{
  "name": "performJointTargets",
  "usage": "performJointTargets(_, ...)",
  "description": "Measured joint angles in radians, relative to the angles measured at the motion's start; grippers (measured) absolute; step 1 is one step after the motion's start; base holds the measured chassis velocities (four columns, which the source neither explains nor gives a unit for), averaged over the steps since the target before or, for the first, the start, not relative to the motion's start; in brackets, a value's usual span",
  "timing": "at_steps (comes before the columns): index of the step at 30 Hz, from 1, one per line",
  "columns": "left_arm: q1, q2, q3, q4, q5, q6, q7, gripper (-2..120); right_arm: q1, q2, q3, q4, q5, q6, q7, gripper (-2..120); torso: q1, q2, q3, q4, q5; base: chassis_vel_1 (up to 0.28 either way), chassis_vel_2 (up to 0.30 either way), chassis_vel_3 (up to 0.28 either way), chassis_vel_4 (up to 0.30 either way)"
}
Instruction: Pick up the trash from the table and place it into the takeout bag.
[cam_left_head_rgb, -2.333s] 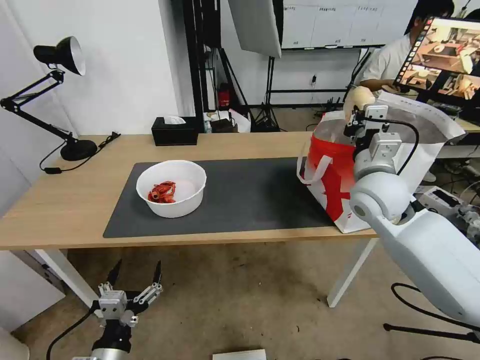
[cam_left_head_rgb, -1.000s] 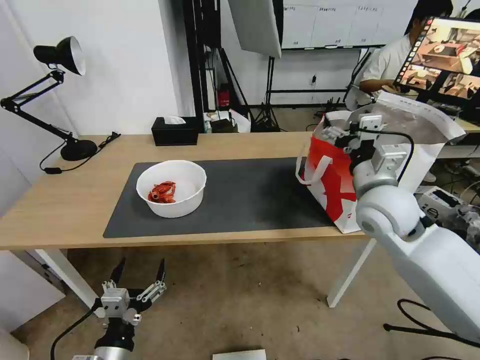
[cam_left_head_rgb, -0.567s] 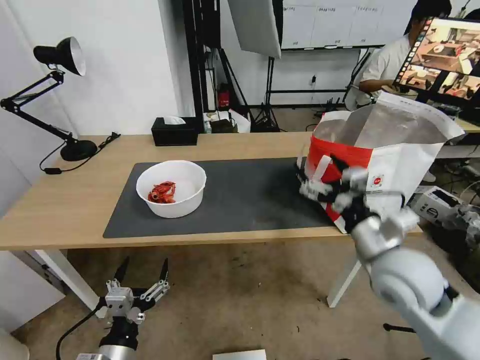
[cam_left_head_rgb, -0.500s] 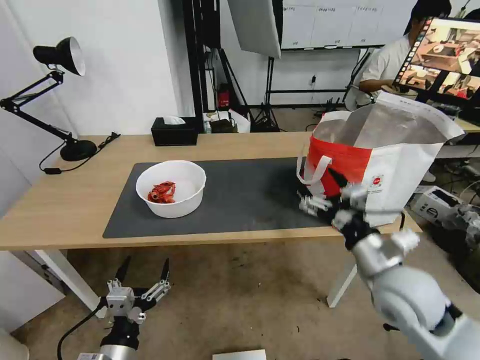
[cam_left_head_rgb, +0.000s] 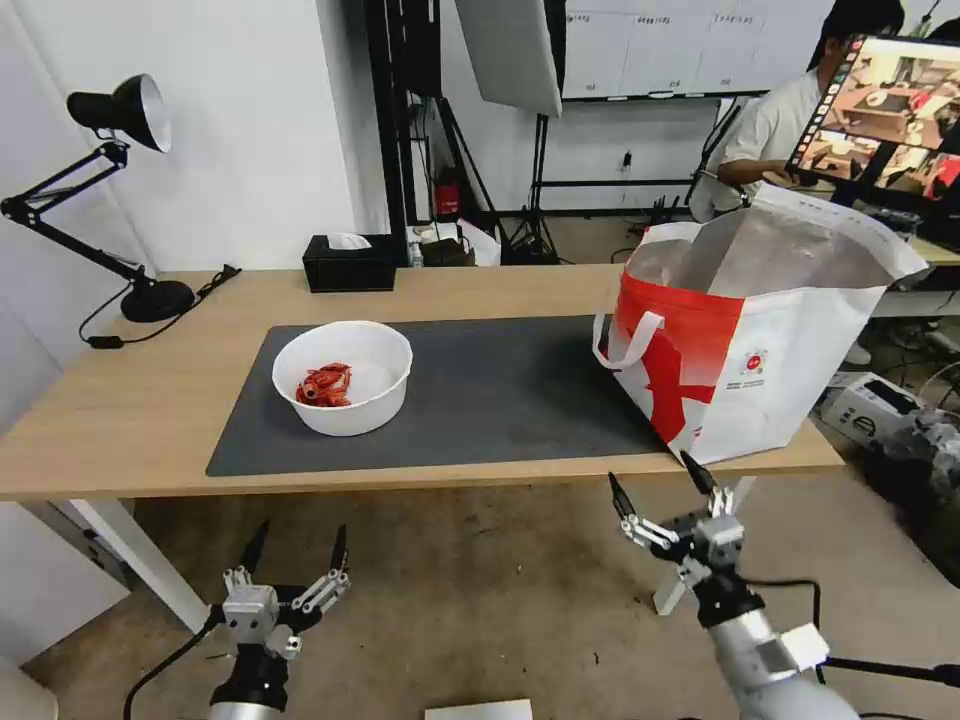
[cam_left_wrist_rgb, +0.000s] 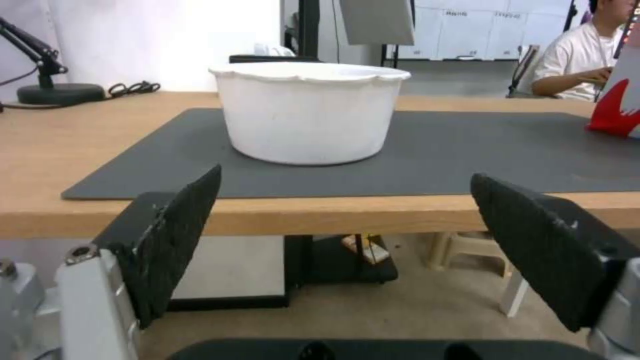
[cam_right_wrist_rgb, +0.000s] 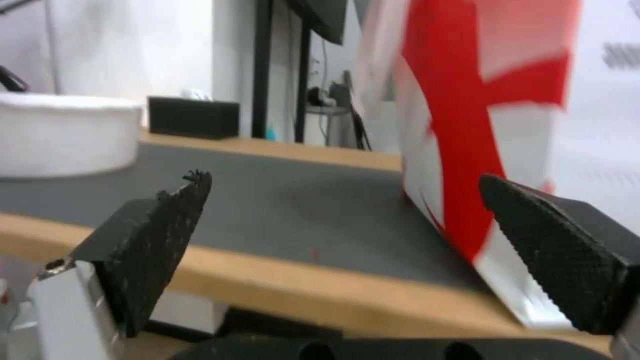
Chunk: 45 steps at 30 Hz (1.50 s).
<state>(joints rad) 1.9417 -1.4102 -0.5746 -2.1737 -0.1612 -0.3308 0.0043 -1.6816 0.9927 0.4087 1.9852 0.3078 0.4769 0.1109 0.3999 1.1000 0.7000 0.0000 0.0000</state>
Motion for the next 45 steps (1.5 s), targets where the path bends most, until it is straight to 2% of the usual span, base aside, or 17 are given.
performJointTargets(8, 0.012, -0.013, -0.001, -0.001, 0.005, -0.021, 0.038, 100, -0.012, 0.014, 0.003, -0.027, 0.012, 0.018, 0.006, 100, 0.000, 0.000, 0.000, 0.0001, 0.0000, 0.000, 0.000, 0.000, 0.000)
performJointTargets(16, -0.003, -0.007, -0.004, 0.013, -0.010, -0.021, 0.039, 100, 0.000, 0.026, -0.014, -0.020, -0.004, -0.009, 0.054, 100, 0.000, 0.000, 0.000, 0.0000, 0.0000, 0.000, 0.000, 0.000, 0.000)
performJointTargets(30, -0.024, 0.016, -0.008, 0.021, -0.031, -0.014, 0.038, 100, 0.002, 0.024, -0.016, -0.018, -0.005, -0.015, 0.057, 100, 0.000, 0.000, 0.000, 0.0001, 0.0000, 0.000, 0.000, 0.000, 0.000)
performJointTargets(33, -0.044, 0.038, -0.020, 0.009, -0.056, 0.011, 0.036, 100, 0.002, 0.024, -0.016, -0.018, -0.005, -0.015, 0.057, 100, 0.000, 0.000, 0.000, 0.0001, -0.0001, 0.000, 0.000, 0.000, 0.000)
performJointTargets(36, -0.125, 0.125, -0.056, -0.034, -0.150, 0.112, 0.007, 100, 0.003, 0.024, -0.016, -0.018, -0.005, -0.016, 0.058, 100, 0.000, 0.000, 0.000, 0.0001, -0.0002, 0.000, 0.000, 0.000, 0.000)
performJointTargets(39, -0.155, 0.156, -0.064, -0.044, -0.187, 0.147, -0.008, 100, 0.003, 0.024, -0.016, -0.017, -0.005, -0.016, 0.057, 100, 0.000, 0.000, 0.000, 0.0000, -0.0001, 0.000, 0.000, 0.000, 0.000)
performJointTargets(43, -0.294, 0.291, -0.073, -0.061, -0.365, 0.270, -0.092, 100, 0.003, 0.024, -0.016, -0.017, -0.004, -0.016, 0.057, 100, 0.000, 0.000, 0.000, 0.0000, -0.0003, 0.000, 0.000, 0.000, 0.000)
performJointTargets(44, -0.294, 0.291, -0.073, -0.061, -0.365, 0.270, -0.092, 100, 0.003, 0.024, -0.016, -0.017, -0.004, -0.016, 0.057, 100, 0.000, 0.000, 0.000, 0.0000, -0.0003, 0.000, 0.000, 0.000, 0.000)
performJointTargets(45, -0.319, 0.319, -0.074, -0.062, -0.403, 0.293, -0.107, 100, 0.003, 0.024, -0.017, -0.017, -0.004, -0.016, 0.057, 100, 0.000, 0.000, 0.000, 0.0000, -0.0004, 0.000, 0.000, 0.000, 0.000)
